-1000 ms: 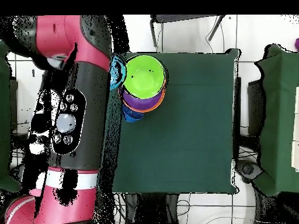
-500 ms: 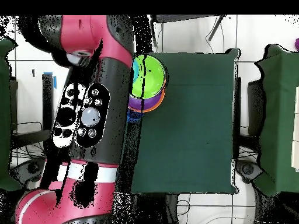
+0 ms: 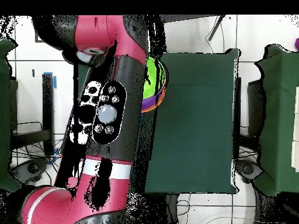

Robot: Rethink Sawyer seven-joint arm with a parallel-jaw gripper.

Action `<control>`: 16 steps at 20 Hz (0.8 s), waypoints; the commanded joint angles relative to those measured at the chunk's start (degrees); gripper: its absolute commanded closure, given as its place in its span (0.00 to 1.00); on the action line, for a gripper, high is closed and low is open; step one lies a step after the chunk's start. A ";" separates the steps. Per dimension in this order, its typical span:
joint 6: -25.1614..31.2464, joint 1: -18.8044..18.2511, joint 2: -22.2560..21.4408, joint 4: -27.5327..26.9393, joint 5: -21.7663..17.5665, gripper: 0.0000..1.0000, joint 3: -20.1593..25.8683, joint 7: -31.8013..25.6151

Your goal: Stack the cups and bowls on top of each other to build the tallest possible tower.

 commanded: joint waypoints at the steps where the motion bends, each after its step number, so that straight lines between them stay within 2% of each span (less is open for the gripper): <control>1: -1.34 -1.46 -0.89 4.89 -5.45 1.00 9.70 -20.45; 16: -4.09 -3.07 -2.63 7.34 -9.03 1.00 12.16 -23.64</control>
